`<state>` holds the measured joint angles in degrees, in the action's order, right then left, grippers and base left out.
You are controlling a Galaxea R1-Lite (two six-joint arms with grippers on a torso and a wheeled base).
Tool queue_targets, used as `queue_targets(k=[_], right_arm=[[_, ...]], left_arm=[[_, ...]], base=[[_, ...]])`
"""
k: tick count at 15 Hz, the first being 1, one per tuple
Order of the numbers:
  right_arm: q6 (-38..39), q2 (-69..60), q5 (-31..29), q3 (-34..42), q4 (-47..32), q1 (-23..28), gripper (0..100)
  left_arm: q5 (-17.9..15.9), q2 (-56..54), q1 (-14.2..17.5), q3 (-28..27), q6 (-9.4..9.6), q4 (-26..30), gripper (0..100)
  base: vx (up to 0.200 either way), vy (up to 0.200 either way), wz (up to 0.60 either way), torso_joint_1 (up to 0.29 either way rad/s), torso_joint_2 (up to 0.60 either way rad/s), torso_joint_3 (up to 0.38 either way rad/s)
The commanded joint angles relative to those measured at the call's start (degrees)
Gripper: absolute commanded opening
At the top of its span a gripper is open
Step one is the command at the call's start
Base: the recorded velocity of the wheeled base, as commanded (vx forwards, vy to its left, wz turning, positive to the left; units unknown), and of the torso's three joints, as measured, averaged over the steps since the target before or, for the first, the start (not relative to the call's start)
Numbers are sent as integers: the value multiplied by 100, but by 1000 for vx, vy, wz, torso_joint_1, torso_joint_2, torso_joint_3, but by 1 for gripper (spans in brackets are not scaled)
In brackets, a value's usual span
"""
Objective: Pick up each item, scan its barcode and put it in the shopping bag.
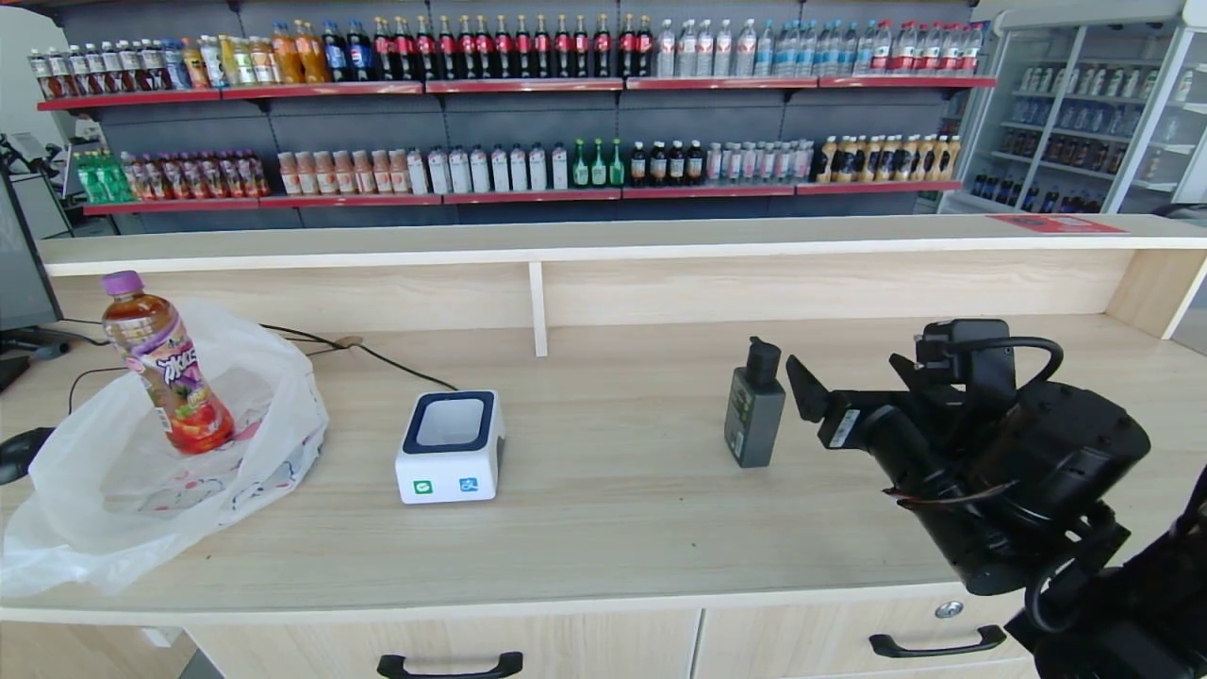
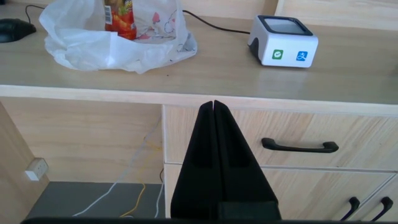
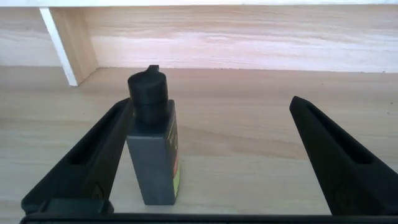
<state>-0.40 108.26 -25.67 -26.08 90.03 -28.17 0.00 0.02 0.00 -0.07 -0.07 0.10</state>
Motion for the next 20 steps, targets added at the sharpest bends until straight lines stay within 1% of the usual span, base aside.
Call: queue_targets(k=[1,3,14,20], right_arm=[[58,344,-175,-363,-3,-224,100],[58,555,-184,-337,-3,-312,100],[40,1759,-184,-1198,-3,-224,100],[93,1935,-175,-1488,-3,-145,100]], left_arm=[[0,-2,0,7,-1,-1,0],[0,-2,0,-1,-1,-1,0],[0,-2,0,-1,-1,-1,0],[0,-2,0,-1,-1,-1,0]], base=[[0,0,0,0,0,0],[0,0,0,0,0,0],[0,0,0,0,0,0],[0,0,0,0,0,0]])
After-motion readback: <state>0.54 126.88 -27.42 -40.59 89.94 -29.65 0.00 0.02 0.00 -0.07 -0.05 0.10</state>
